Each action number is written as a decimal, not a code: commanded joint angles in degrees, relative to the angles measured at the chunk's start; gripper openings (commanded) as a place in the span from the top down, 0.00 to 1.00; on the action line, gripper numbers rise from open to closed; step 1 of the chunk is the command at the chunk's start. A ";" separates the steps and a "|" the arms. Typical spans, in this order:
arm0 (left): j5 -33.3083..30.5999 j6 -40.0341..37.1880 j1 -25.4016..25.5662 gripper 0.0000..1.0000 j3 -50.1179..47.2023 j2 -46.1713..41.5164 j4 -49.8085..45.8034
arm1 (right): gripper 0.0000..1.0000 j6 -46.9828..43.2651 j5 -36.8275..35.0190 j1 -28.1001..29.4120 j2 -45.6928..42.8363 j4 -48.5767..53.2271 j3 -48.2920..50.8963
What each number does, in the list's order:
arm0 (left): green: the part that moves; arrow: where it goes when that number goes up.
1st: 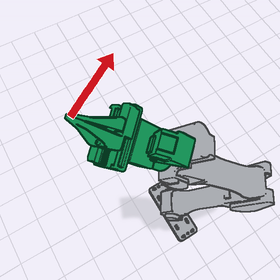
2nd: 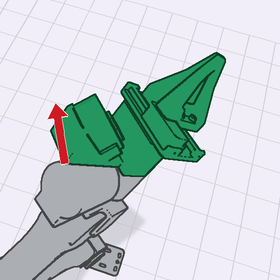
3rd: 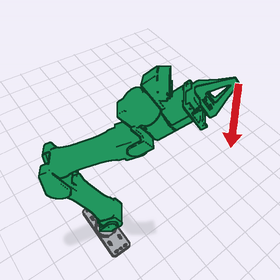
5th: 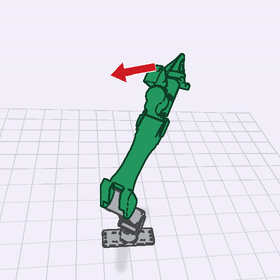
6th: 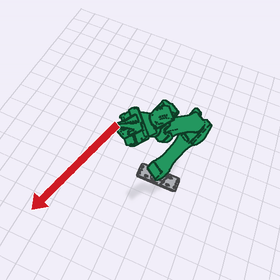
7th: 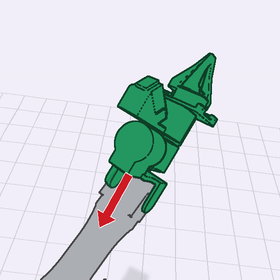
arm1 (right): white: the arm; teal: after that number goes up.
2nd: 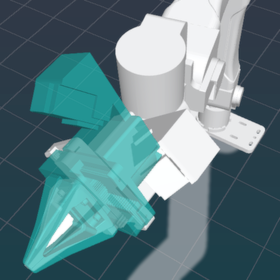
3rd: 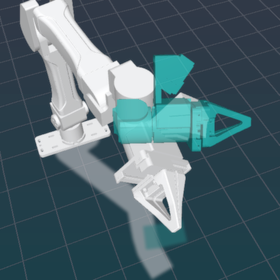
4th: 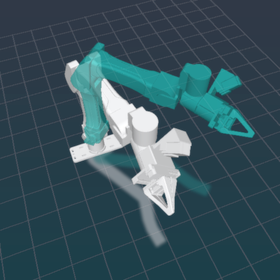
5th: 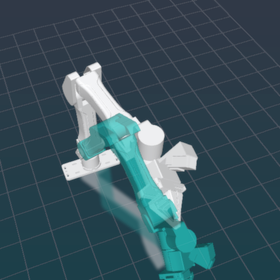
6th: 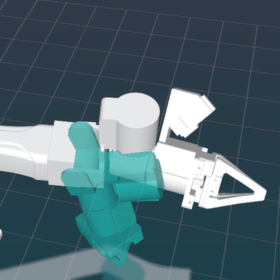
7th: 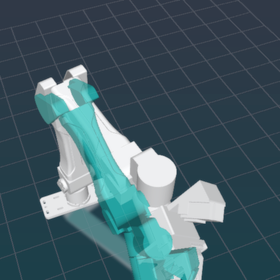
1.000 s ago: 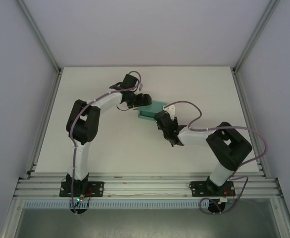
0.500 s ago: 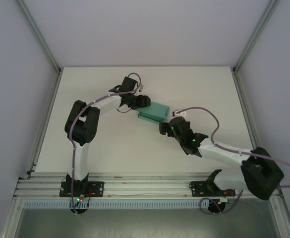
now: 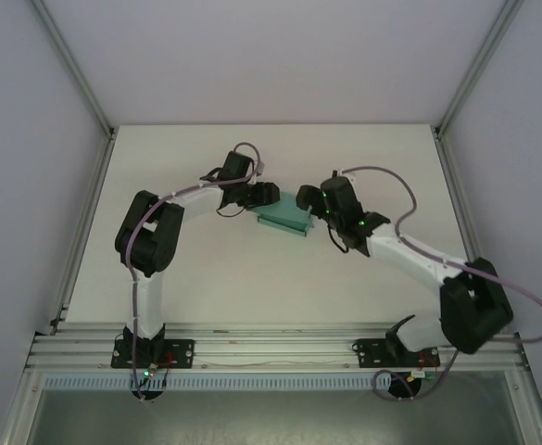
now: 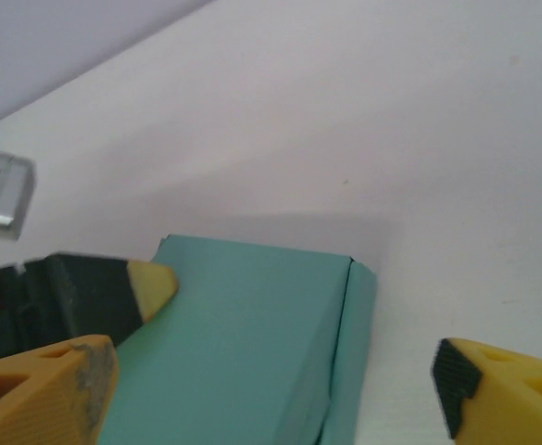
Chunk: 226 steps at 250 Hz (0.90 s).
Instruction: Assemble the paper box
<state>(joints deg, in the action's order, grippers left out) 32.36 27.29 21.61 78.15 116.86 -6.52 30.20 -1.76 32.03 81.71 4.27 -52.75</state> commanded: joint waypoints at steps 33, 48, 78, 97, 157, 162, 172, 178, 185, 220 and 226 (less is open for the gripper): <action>-2.92 1.12 0.05 0.41 -1.80 0.56 -6.26 | 0.29 4.31 13.98 -2.25 7.01 0.90 -1.21; -2.97 1.15 0.06 0.41 -1.91 0.69 -6.32 | 0.39 5.58 17.41 -2.28 8.38 -1.53 -0.40; -2.95 1.43 0.16 0.41 -2.83 0.46 -6.26 | 0.51 9.28 20.88 -2.38 11.29 -6.27 1.61; -2.93 1.43 0.28 0.41 -3.52 0.12 -6.18 | 0.60 11.69 22.75 -2.41 13.01 -9.92 2.97; -3.14 1.66 0.46 0.41 -5.01 -0.87 -6.11 | 0.70 13.71 22.59 -2.48 14.86 -10.28 3.44; -3.37 1.71 0.49 0.41 -5.08 -0.92 -6.18 | 0.70 13.27 21.34 -2.43 14.81 -8.88 3.29; -3.47 1.51 0.53 0.41 -5.36 -1.09 -6.35 | 0.70 12.06 19.34 -2.42 14.70 -6.42 3.18; -3.57 1.44 0.46 0.42 -5.58 -1.14 -6.47 | 0.70 11.39 18.29 -2.47 14.54 -5.18 3.05; -3.85 1.22 0.50 0.43 -5.73 -1.28 -6.71 | 0.70 10.68 17.37 -2.59 14.31 -3.90 3.00; -5.76 0.05 0.46 0.45 -7.18 -1.77 -8.49 | 0.67 6.96 12.51 -2.52 12.28 3.28 1.75; -5.93 0.04 0.50 0.45 -7.53 -1.94 -8.63 | 0.66 6.22 12.06 -2.52 11.69 4.22 1.42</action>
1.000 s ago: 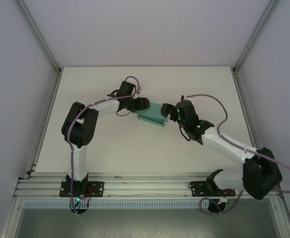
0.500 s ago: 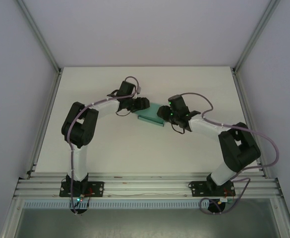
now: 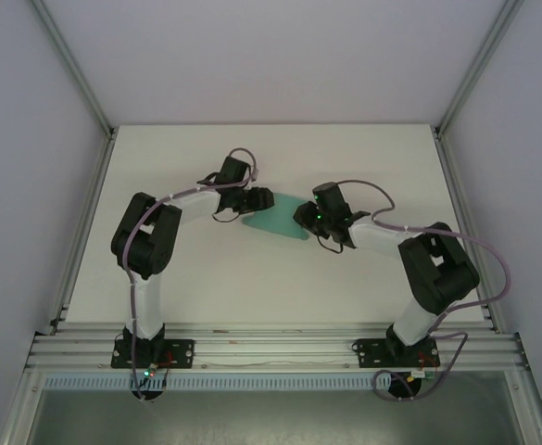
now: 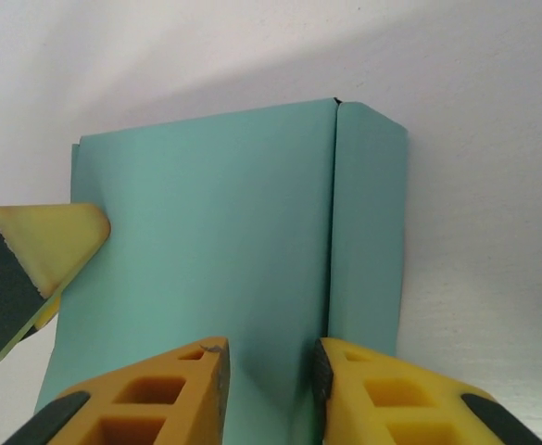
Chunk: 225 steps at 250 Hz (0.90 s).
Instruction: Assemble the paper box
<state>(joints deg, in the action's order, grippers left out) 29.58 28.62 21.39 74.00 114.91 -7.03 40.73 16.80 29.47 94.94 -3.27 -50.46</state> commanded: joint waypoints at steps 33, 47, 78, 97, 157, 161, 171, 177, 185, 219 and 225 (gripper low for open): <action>-3.35 -1.20 0.68 0.47 -4.38 -0.06 -7.97 | 0.56 -7.10 -9.22 -0.46 -4.39 16.15 -2.55; -2.85 -0.68 0.68 0.49 -4.63 0.11 -7.55 | 0.52 -7.39 -9.80 -0.87 -4.66 16.58 -2.58; -0.74 0.89 0.57 0.56 -6.18 0.19 -4.61 | 0.33 -6.80 -6.22 -2.56 -3.38 14.48 -1.91; 1.40 1.84 -0.21 0.63 -7.42 0.63 -2.69 | 0.22 -4.88 -1.78 -3.83 -3.51 9.01 0.27; 9.68 6.31 -3.30 0.79 -12.55 0.82 5.76 | 0.04 -2.56 11.53 -6.20 -1.76 -4.19 2.45; 9.99 6.43 -3.43 0.80 -12.77 0.79 6.21 | 0.04 -2.72 11.93 -6.27 -1.39 -4.13 2.16; 10.29 6.55 -3.63 0.80 -13.31 0.63 6.70 | 0.03 -2.95 12.44 -6.52 -0.61 -3.78 1.55; 10.37 6.60 -3.81 0.80 -13.59 0.41 6.78 | 0.03 -3.03 12.75 -6.67 -0.12 -3.84 1.29; 10.36 6.40 -3.97 0.80 -13.86 0.25 6.84 | 0.04 -3.21 13.48 -6.90 0.67 -4.17 1.06; 13.95 9.01 -5.35 0.84 -16.51 0.00 11.09 | 0.04 -2.69 17.90 -8.13 3.85 -4.96 -0.04; 14.39 9.17 -5.60 0.84 -16.86 -0.04 11.71 | 0.04 -2.59 18.51 -8.22 4.37 -5.39 -0.14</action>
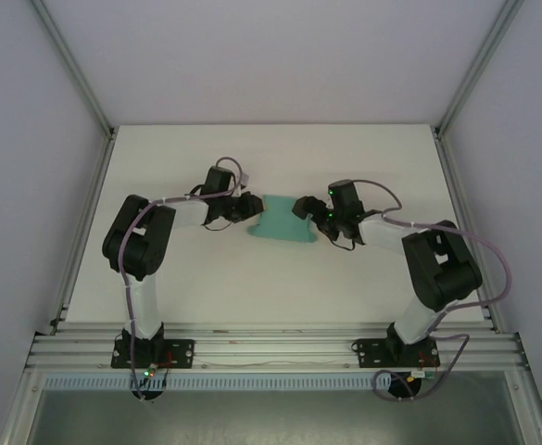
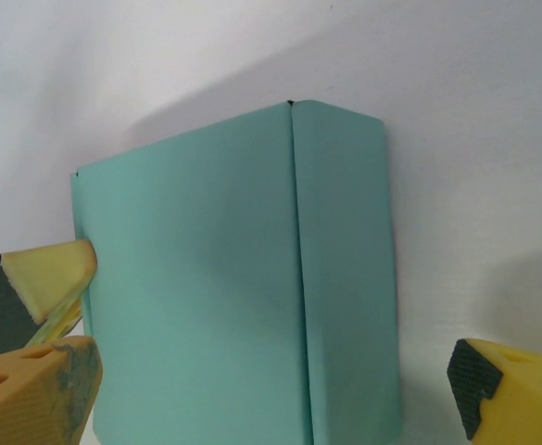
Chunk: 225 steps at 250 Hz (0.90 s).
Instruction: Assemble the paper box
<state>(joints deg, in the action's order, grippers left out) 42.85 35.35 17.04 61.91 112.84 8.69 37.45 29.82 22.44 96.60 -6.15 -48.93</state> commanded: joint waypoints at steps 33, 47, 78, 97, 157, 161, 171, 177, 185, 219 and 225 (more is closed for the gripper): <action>0.87 1.56 -1.80 0.88 -5.30 2.20 -4.13 | 0.04 0.86 8.06 -1.35 5.35 -3.34 -2.94; 1.39 1.23 -2.05 0.90 -5.56 2.20 -3.86 | 0.04 1.28 8.89 -1.36 6.13 -3.49 -3.53; 2.84 0.75 -2.51 0.90 -5.34 2.16 -3.23 | 0.07 1.85 12.54 -1.44 7.20 -5.76 -4.36; 2.94 -0.36 -2.50 0.90 -4.03 2.34 -4.89 | 0.16 2.40 14.55 -1.60 7.62 -7.53 -4.67; 3.84 -2.02 -2.46 0.82 -1.30 0.49 -3.67 | 0.40 6.27 16.59 -1.44 5.28 -12.72 -4.00; 3.70 -2.22 -2.51 0.80 -1.11 0.08 -3.41 | 0.44 6.44 16.58 -1.44 4.92 -12.63 -3.98; 3.29 -2.80 -2.49 0.77 -0.51 -0.78 -3.07 | 0.50 6.83 16.83 -1.44 4.21 -12.45 -4.10; 3.07 -3.33 -2.45 0.77 0.02 -1.39 -3.26 | 0.51 7.12 16.96 -1.49 3.69 -12.40 -4.20; 2.71 -4.09 -2.41 0.75 0.64 -2.27 -3.62 | 0.52 7.59 17.07 -1.44 2.94 -12.39 -4.19; -2.43 -7.86 -2.36 0.22 1.67 -8.55 -4.14 | 0.53 8.23 14.26 -1.45 -0.70 -5.07 -5.69; -2.88 -9.17 -2.34 0.04 1.81 -9.86 -3.91 | 0.54 8.46 13.46 -1.49 -1.32 -3.14 -6.12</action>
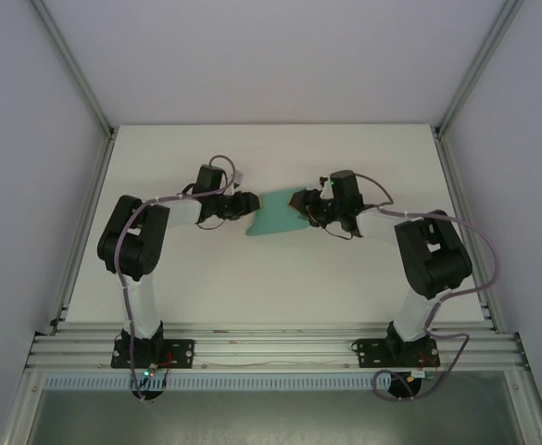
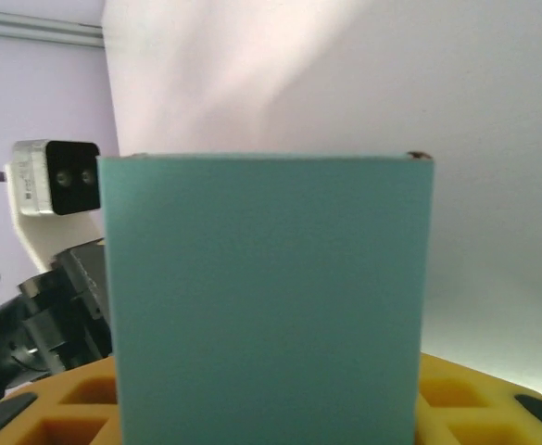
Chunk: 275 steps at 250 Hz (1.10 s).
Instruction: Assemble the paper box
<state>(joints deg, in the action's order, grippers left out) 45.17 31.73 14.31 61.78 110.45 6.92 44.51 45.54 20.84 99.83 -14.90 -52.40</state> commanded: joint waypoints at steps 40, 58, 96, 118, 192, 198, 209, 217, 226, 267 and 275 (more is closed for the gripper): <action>-12.16 -19.02 2.14 0.00 2.31 -16.57 -4.49 | 0.58 6.30 -3.06 -0.48 -8.54 13.00 -3.98; -11.44 -28.60 3.85 0.00 1.10 -20.85 -5.25 | 0.59 11.42 -1.16 -1.34 -9.42 15.58 -4.57; -0.95 -61.91 10.60 0.00 1.09 -29.50 -24.55 | 0.64 23.05 5.60 -3.60 -10.08 18.74 -5.24; -13.37 -69.53 15.62 0.00 -0.87 -32.84 -26.41 | 0.65 27.59 10.43 -4.15 -10.32 22.50 -6.61; -27.90 -78.38 19.31 0.00 -1.66 -31.95 -26.49 | 0.60 34.95 17.99 -4.16 -10.51 27.59 -7.91; -28.95 -78.61 19.47 0.00 -1.74 -31.46 -26.25 | 0.60 35.91 18.40 -4.14 -10.68 27.13 -7.72; -30.65 -78.75 19.44 0.00 -1.53 -30.62 -25.50 | 0.60 37.07 19.16 -4.16 -10.96 26.23 -7.20; -31.50 -78.85 19.46 0.00 -1.46 -30.18 -24.80 | 0.60 37.26 19.49 -4.20 -11.37 26.63 -7.06; -32.05 -79.01 19.44 0.00 -1.34 -29.81 -24.37 | 0.60 37.27 19.60 -4.12 -11.77 27.36 -7.08; -27.38 -79.94 19.52 0.00 -1.69 -29.16 -21.28 | 0.61 43.00 19.77 -4.06 -13.68 22.23 -4.96; -26.91 -80.58 19.53 0.00 -1.69 -28.99 -21.16 | 0.61 44.07 20.08 -4.11 -14.02 21.49 -4.76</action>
<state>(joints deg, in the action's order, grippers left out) 16.49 -45.67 33.41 60.53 81.14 -16.88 82.56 62.87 16.56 88.77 10.83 -58.63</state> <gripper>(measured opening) 0.997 0.440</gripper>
